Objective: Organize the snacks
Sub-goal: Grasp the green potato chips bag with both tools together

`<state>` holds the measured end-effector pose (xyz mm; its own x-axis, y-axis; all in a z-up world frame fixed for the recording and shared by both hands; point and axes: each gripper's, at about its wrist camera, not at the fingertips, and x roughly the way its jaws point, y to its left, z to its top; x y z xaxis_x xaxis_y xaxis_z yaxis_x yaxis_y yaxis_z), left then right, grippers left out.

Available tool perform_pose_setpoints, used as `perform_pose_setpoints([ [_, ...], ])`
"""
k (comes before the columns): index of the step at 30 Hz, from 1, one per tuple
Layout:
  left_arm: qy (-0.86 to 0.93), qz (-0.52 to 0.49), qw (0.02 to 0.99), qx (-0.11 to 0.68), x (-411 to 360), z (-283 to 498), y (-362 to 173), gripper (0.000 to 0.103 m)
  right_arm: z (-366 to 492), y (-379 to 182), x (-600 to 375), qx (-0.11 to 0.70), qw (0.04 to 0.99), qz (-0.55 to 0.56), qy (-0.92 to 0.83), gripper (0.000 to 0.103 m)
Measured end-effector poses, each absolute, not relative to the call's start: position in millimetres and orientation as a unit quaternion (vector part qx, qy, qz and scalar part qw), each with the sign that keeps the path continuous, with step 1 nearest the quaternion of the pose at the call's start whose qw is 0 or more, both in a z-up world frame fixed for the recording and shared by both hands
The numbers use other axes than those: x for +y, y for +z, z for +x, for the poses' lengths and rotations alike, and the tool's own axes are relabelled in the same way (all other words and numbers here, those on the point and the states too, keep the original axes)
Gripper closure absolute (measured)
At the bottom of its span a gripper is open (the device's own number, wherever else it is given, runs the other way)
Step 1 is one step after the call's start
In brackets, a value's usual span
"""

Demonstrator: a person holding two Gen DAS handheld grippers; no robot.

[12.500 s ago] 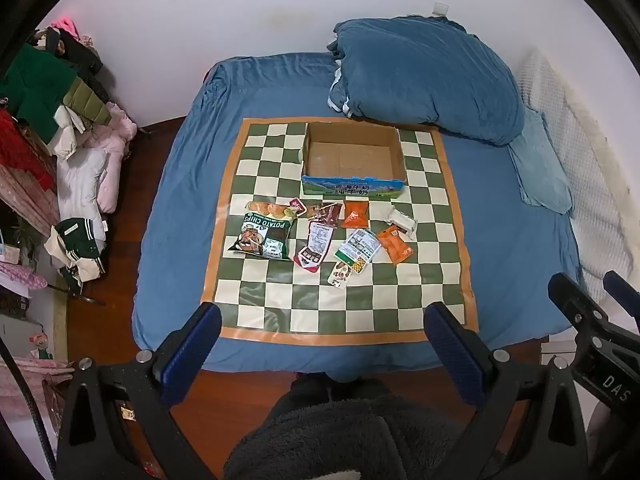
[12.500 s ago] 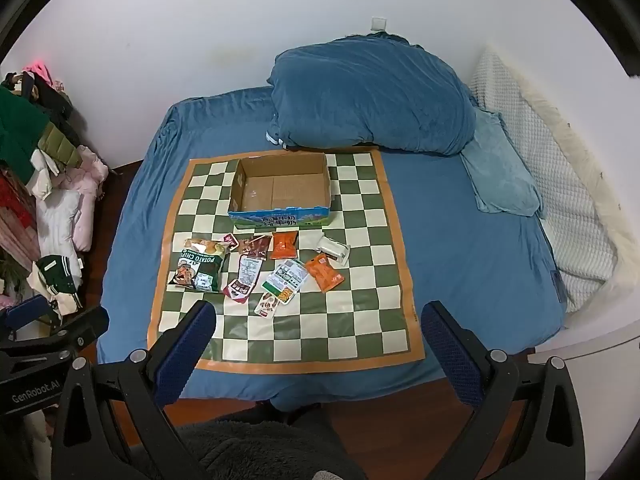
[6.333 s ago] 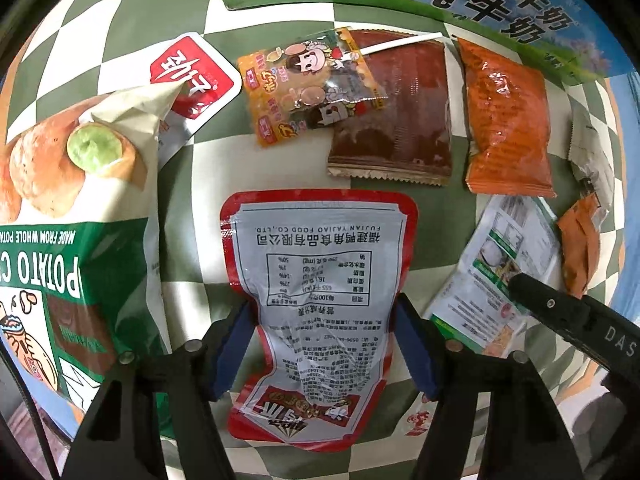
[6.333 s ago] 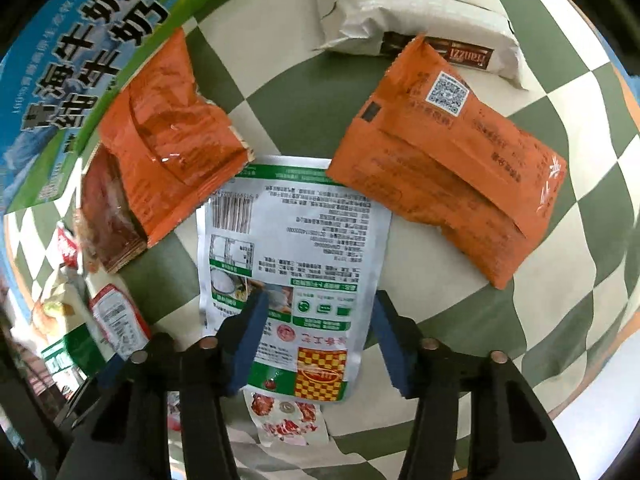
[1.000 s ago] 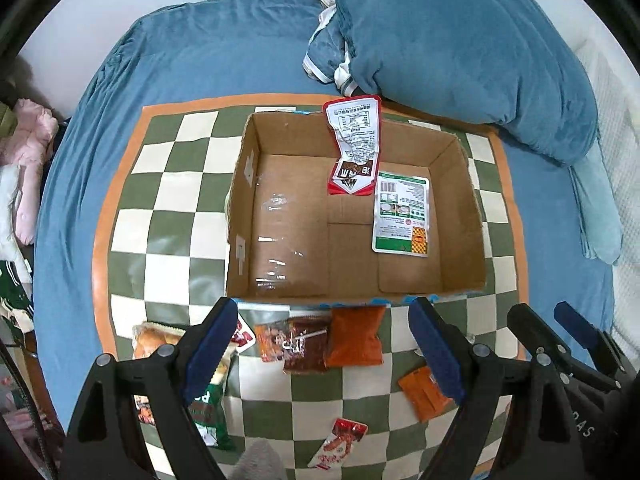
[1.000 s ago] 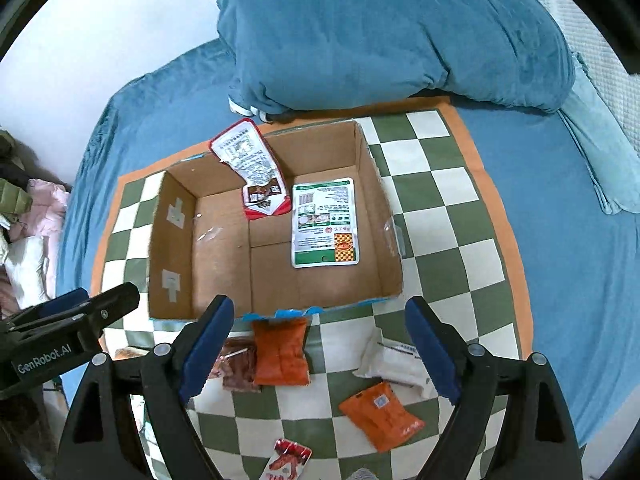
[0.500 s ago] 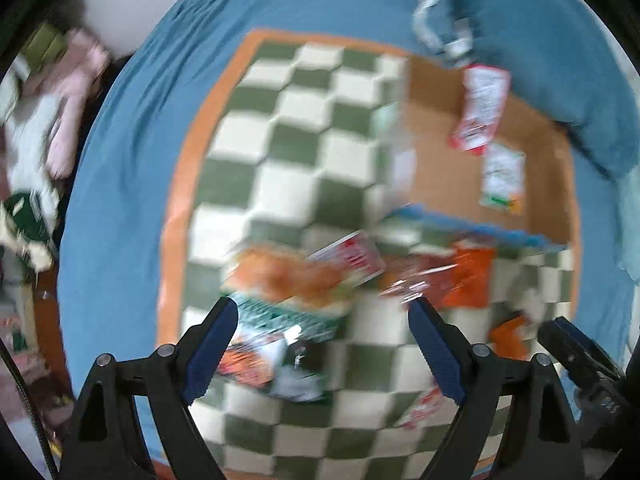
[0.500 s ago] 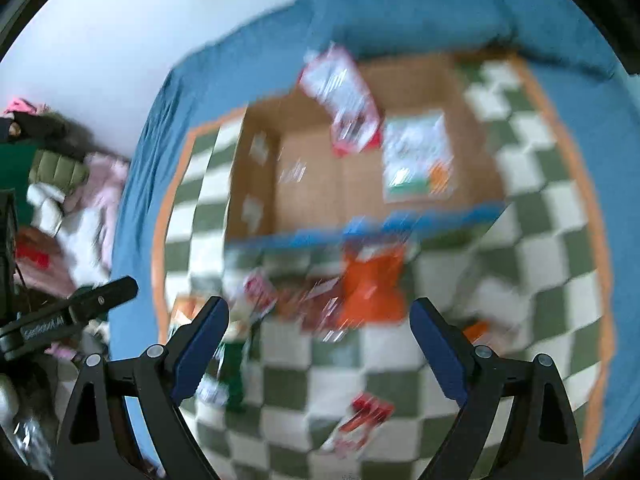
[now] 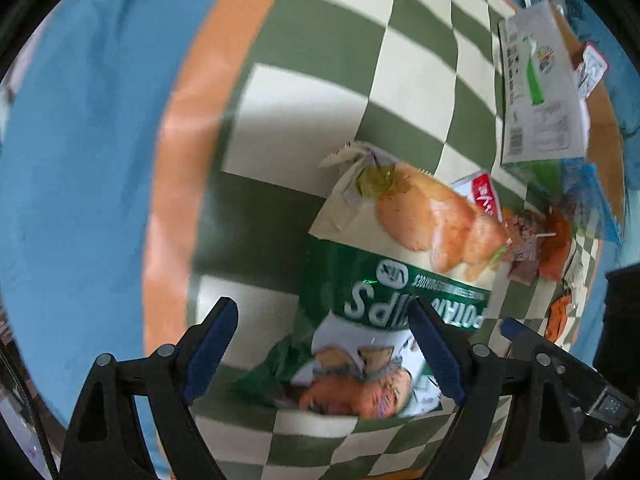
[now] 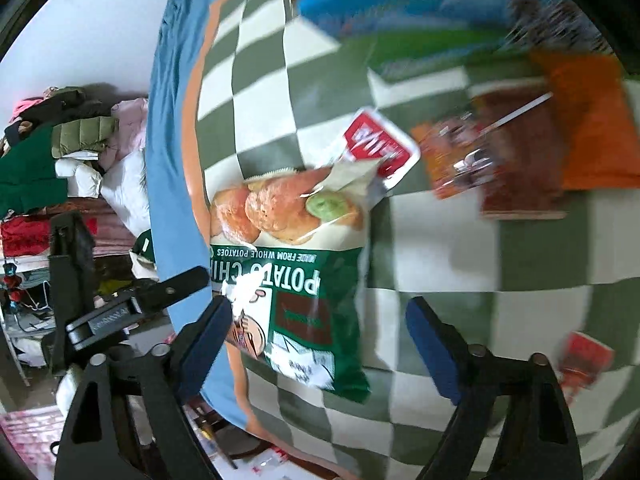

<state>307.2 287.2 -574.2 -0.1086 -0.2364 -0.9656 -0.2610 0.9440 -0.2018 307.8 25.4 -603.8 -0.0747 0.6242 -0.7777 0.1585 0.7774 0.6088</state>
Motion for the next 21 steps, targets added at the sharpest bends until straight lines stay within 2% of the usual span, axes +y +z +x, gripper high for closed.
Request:
perform_pose_setpoints([
  [7, -0.048, -0.193, 0.635, 0.747, 275.5, 320.0, -598.3, 0.016, 314.3, -648.3, 53.6, 0.735, 0.590, 0.281, 0.182, 0.036],
  [9, -0.059, -0.198, 0.635, 0.744, 270.1, 323.5, -599.3, 0.027, 313.8, -656.7, 60.5, 0.735, 0.585, 0.287, 0.188, 0.046],
  [11, -0.063, -0.194, 0.641, 0.740, 266.8, 324.6, -596.8, 0.035, 313.2, -659.3, 66.7, 0.733, 0.588, 0.288, 0.187, 0.051],
  [14, -0.066, -0.191, 0.653, 0.730, 261.7, 325.2, -587.7, 0.042, 310.8, -653.6, 70.7, 0.716, 0.599, 0.297, 0.199, 0.063],
  [15, -0.067, -0.189, 0.655, 0.729, 259.9, 325.4, -585.0, 0.043, 310.4, -650.6, 71.9, 0.712, 0.602, 0.299, 0.202, 0.067],
  [21, -0.072, -0.175, 0.667, 0.721, 251.9, 324.6, -567.4, 0.048, 315.9, -632.3, 75.6, 0.700, 0.619, 0.288, 0.211, 0.074],
])
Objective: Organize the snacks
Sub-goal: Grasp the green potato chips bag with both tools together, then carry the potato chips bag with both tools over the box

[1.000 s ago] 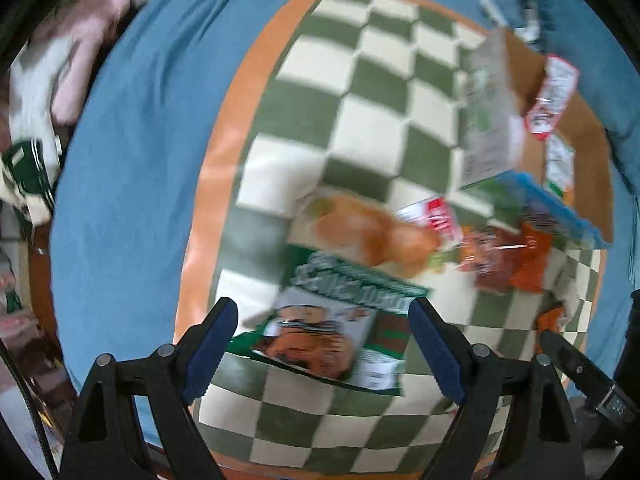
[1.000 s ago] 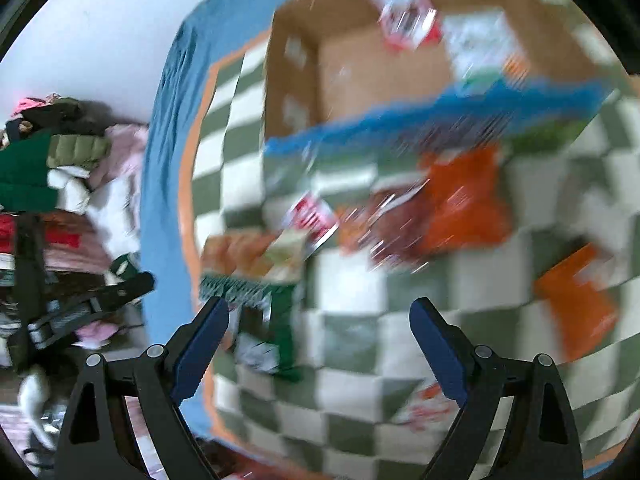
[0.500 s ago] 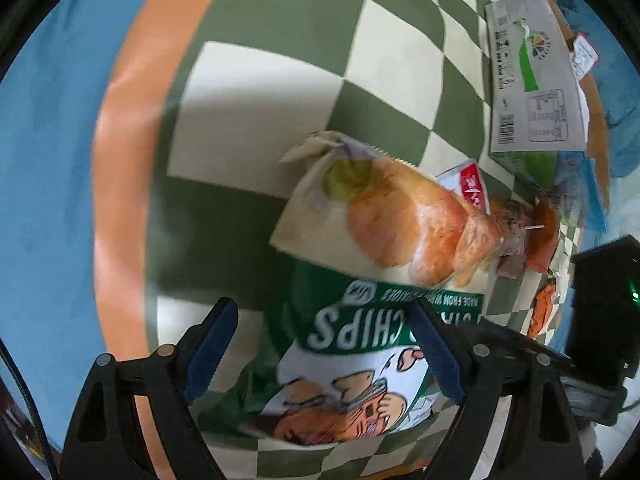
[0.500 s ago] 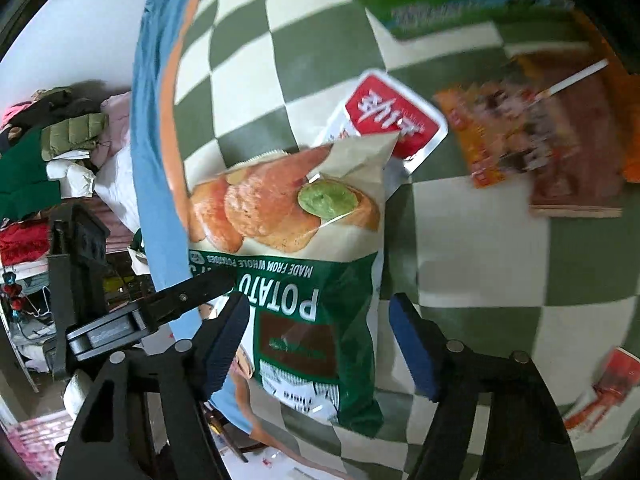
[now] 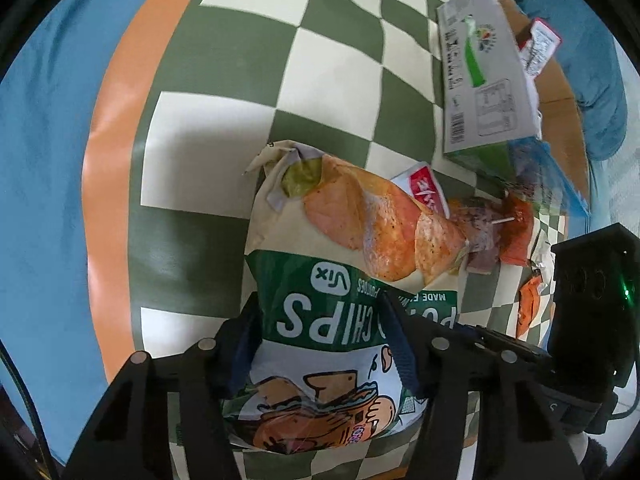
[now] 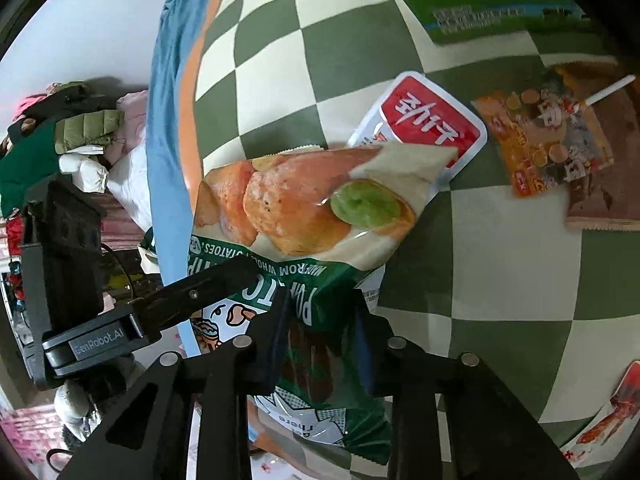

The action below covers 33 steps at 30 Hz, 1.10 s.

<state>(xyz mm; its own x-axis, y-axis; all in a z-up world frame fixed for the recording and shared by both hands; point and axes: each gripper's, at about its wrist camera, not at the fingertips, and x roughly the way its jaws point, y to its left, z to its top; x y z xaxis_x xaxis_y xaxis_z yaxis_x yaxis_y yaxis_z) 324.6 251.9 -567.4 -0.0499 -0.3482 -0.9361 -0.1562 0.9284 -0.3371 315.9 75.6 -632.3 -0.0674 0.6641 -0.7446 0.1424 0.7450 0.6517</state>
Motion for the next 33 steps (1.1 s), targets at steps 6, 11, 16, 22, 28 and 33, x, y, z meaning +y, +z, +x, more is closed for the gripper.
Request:
perform_pose_setpoints([
  [6, -0.075, -0.172, 0.677, 0.711, 242.1, 321.5, -541.2, 0.049, 313.6, -612.7, 69.4, 0.688, 0.631, 0.281, 0.220, 0.075],
  [11, -0.086, -0.168, 0.694, 0.695, 222.4, 324.4, -499.2, 0.050, 311.6, -573.3, 41.2, 0.669, 0.649, 0.284, 0.227, 0.075],
  [16, -0.106, -0.149, 0.707, 0.683, 192.3, 346.7, -449.0, 0.050, 318.9, -523.4, 5.5, 0.647, 0.668, 0.292, 0.224, 0.075],
  [22, -0.130, -0.110, 0.729, 0.664, 146.3, 415.9, -400.4, 0.050, 362.6, -468.9, -53.1, 0.609, 0.700, 0.308, 0.213, 0.075],
  [28, -0.117, -0.056, 0.749, 0.649, 113.9, 503.8, -391.3, 0.050, 450.1, -452.1, -88.2, 0.576, 0.724, 0.313, 0.213, 0.075],
  [33, -0.101, -0.035, 0.744, 0.660, 103.2, 558.5, -416.1, 0.050, 518.4, -477.5, -100.6, 0.574, 0.721, 0.323, 0.217, 0.075],
])
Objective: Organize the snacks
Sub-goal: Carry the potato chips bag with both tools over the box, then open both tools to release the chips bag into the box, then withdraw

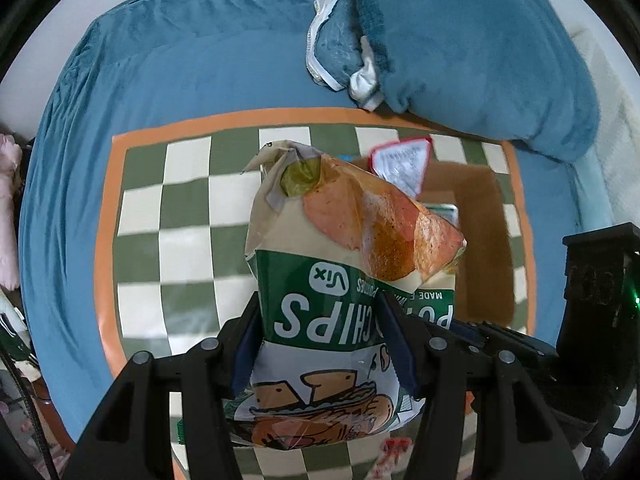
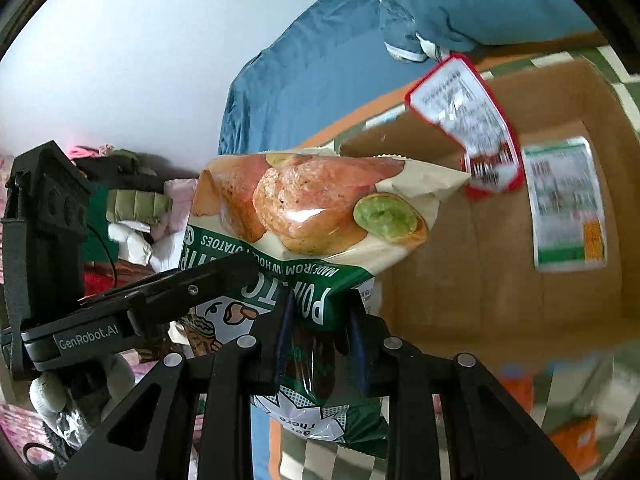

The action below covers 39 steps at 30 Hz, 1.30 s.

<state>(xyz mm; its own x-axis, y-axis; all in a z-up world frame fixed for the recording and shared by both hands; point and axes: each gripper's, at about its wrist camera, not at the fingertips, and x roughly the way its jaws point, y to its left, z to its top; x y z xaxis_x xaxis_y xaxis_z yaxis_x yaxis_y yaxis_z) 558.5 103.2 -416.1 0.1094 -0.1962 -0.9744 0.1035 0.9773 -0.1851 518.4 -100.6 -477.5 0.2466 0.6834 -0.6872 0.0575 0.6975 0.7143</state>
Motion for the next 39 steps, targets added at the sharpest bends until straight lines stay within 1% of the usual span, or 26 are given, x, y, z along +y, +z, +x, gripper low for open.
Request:
perform_pose_setpoints([
  [6, -0.068, -0.011, 0.728, 0.682, 96.3, 602.6, -449.9, 0.048, 575.5, -528.8, -104.1, 0.595, 0.690, 0.344, 0.225, 0.075],
  [8, -0.051, -0.013, 0.727, 0.685, 100.0, 611.2, -458.4, 0.049, 593.9, -548.3, -102.3, 0.621, 0.677, 0.332, 0.213, 0.074],
  [9, -0.049, -0.017, 0.728, 0.684, 101.2, 612.3, -459.8, 0.048, 601.4, -556.1, -102.2, 0.633, 0.675, 0.320, 0.203, 0.068],
  [11, -0.049, -0.025, 0.727, 0.684, 100.2, 613.0, -460.8, 0.048, 609.3, -562.5, -105.4, 0.635, 0.676, 0.317, 0.197, 0.059],
  [13, -0.045, -0.014, 0.733, 0.678, 95.4, 610.4, -458.5, 0.048, 611.3, -563.2, -109.4, 0.634, 0.680, 0.314, 0.192, 0.059],
  [16, -0.046, -0.001, 0.737, 0.674, 87.5, 604.3, -454.9, 0.048, 606.6, -554.4, -116.3, 0.630, 0.691, 0.303, 0.183, 0.058],
  [19, -0.047, -0.003, 0.741, 0.670, 83.2, 597.7, -448.5, 0.048, 600.0, -542.3, -124.9, 0.628, 0.705, 0.284, 0.166, 0.056],
  [23, -0.043, -0.001, 0.751, 0.659, 78.5, 584.9, -435.4, 0.048, 576.4, -513.4, -135.2, 0.620, 0.730, 0.247, 0.145, 0.055],
  [26, -0.043, -0.003, 0.754, 0.655, 75.3, 573.5, -426.9, 0.048, 556.4, -491.8, -141.1, 0.614, 0.751, 0.211, 0.122, 0.048],
  [39, -0.045, -0.017, 0.764, 0.643, 61.8, 491.0, -391.4, 0.048, 458.1, -418.9, -165.1, 0.590, 0.795, 0.131, 0.049, 0.048],
])
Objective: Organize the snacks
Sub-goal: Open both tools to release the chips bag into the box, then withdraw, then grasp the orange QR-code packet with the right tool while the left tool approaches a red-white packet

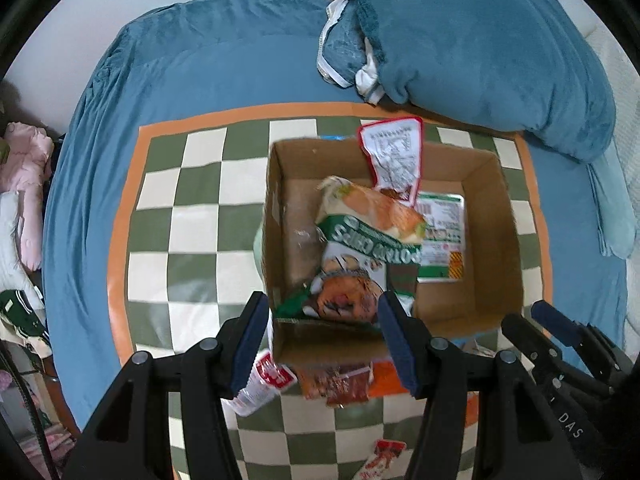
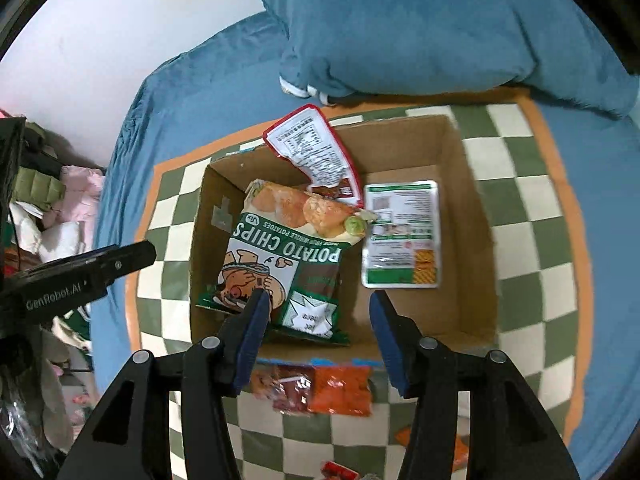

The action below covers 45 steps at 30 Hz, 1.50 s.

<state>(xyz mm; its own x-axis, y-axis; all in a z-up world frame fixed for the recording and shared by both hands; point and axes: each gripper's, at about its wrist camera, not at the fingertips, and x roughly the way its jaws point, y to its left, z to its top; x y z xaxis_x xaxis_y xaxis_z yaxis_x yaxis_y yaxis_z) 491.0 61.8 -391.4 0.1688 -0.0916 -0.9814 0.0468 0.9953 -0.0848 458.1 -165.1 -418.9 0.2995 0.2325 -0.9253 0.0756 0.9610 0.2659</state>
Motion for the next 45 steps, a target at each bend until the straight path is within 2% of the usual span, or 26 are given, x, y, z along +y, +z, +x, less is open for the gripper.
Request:
perform_pose_setpoints([
  [4, -0.047, -0.024, 0.770, 0.635, 57.2, 466.2, -378.7, 0.048, 432.8, -398.2, -169.2, 0.582, 0.803, 0.120, 0.037, 0.047],
  [5, -0.048, -0.024, 0.772, 0.633, 55.8, 461.4, -376.1, 0.048, 426.1, -393.5, -170.4, 0.580, 0.805, 0.119, 0.035, 0.040],
  [6, -0.049, -0.024, 0.774, 0.631, 54.3, 455.9, -373.4, 0.048, 420.7, -389.5, -171.2, 0.578, 0.807, 0.118, 0.035, 0.025],
  [8, -0.054, -0.025, 0.780, 0.623, 51.4, 445.7, -366.1, 0.043, 410.0, -382.1, -173.1, 0.575, 0.810, 0.113, 0.024, 0.014],
  [11, -0.049, -0.022, 0.793, 0.606, 49.1, 431.5, -352.0, 0.039, 392.0, -368.6, -175.9, 0.564, 0.819, 0.103, 0.014, 0.014],
  [26, -0.038, -0.031, 0.835, 0.548, 46.7, 382.6, -289.8, 0.038, 335.2, -300.1, -189.4, 0.513, 0.851, 0.108, 0.012, 0.010],
  [31, -0.039, -0.046, 0.833, 0.550, 51.2, 370.3, -285.0, 0.038, 318.9, -286.0, -195.8, 0.507, 0.853, 0.124, 0.017, 0.009],
  [34, -0.032, -0.047, 0.825, 0.562, 58.7, 359.2, -300.0, 0.038, 306.9, -292.8, -202.6, 0.515, 0.847, 0.134, 0.016, 0.009],
  [37, -0.029, -0.047, 0.805, 0.591, 64.7, 346.3, -333.7, 0.038, 292.4, -322.7, -214.2, 0.545, 0.827, 0.141, 0.007, 0.009],
  [45, -0.027, -0.009, 0.719, 0.694, 65.1, 317.5, -471.7, 0.038, 261.8, -453.5, -252.8, 0.650, 0.744, 0.155, -0.023, 0.009],
])
